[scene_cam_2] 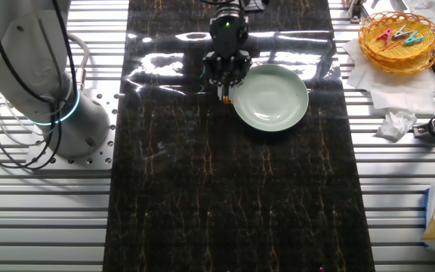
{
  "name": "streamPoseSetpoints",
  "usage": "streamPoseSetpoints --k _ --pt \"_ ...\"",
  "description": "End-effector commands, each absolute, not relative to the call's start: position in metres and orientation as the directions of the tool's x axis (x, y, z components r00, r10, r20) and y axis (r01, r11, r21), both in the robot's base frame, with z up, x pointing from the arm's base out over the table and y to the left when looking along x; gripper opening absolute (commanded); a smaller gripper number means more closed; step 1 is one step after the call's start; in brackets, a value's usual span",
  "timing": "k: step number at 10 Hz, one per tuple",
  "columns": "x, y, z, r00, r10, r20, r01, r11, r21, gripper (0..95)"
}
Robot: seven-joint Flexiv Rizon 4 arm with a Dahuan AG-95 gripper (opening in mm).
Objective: Use a clamp
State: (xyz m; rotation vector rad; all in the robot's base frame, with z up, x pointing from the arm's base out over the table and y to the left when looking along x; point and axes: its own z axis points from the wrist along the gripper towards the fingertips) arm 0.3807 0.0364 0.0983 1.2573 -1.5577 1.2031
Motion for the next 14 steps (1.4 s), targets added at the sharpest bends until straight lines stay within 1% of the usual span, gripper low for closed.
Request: streamPoseSetpoints --k 1,6,10,14 --pt "0.381 0.033 0.097 -0.204 -0.225 0.953 -0.978 0.011 -0.207 0.0" --pt "0.378 0.022 0.094 -0.165 -0.240 0.957 -0.980 -0.071 -0.187 0.0" --pt "0.380 0.015 0.094 -0.191 -0.246 0.950 -0.972 -0.089 -0.219 0.0" --pt "0.404 0.006 0.097 -0.189 -0.289 0.939 -0.969 -0.101 -0.226 0.0"
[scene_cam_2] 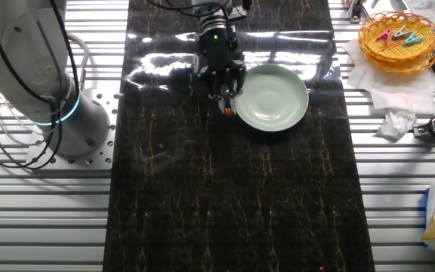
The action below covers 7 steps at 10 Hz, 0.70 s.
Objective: Use a clamp
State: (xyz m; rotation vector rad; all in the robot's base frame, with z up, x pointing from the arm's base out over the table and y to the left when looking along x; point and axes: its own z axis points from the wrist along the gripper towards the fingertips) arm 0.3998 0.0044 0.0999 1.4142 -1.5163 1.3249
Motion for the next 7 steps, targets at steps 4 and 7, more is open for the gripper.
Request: streamPoseSetpoints --k 4,7 --pt "0.410 0.002 0.086 -0.176 -0.301 0.937 -0.969 -0.114 -0.218 0.0" --pt "0.413 0.004 0.083 -0.170 -0.307 0.937 -0.969 -0.119 -0.215 0.0"
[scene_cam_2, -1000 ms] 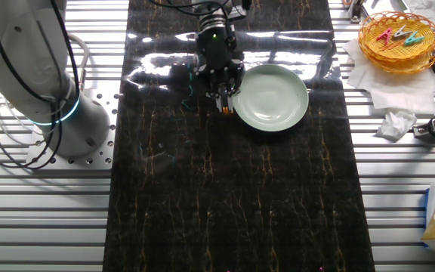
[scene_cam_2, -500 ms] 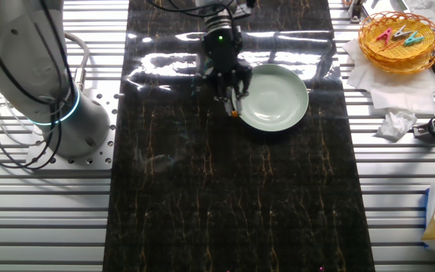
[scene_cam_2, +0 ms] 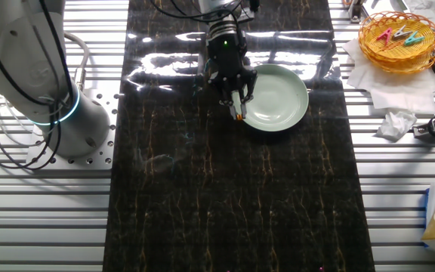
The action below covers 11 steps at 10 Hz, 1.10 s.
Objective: Use a clamp
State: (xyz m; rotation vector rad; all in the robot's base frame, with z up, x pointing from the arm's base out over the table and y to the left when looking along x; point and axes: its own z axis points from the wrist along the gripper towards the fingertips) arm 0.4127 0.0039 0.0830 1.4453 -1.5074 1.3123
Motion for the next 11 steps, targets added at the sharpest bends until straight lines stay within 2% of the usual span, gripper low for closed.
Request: streamPoseSetpoints --k 1,11 --pt "0.4143 0.0046 0.0816 -0.167 -0.306 0.937 -0.969 -0.124 -0.213 0.0" --pt "0.4186 0.0091 0.0771 -0.098 -0.315 0.944 -0.974 -0.162 -0.155 0.0"
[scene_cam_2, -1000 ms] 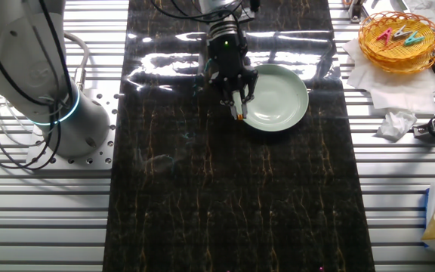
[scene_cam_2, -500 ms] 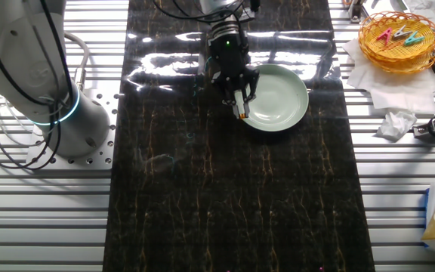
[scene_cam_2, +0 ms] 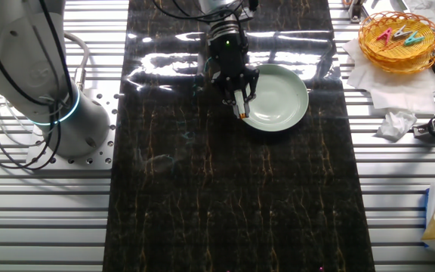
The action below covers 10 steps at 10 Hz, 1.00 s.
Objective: Use a clamp
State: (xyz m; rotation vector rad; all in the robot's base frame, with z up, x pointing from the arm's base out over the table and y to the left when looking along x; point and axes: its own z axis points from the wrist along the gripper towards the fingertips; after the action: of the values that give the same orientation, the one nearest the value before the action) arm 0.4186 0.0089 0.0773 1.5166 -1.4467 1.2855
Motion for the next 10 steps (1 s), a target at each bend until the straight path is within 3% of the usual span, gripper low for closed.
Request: streamPoseSetpoints --k 1,10 --pt "0.4184 0.0091 0.0770 -0.086 -0.314 0.945 -0.975 -0.168 -0.144 0.0" --pt "0.4179 0.0059 0.0720 -0.075 -0.302 0.950 -0.973 -0.185 -0.136 0.0"
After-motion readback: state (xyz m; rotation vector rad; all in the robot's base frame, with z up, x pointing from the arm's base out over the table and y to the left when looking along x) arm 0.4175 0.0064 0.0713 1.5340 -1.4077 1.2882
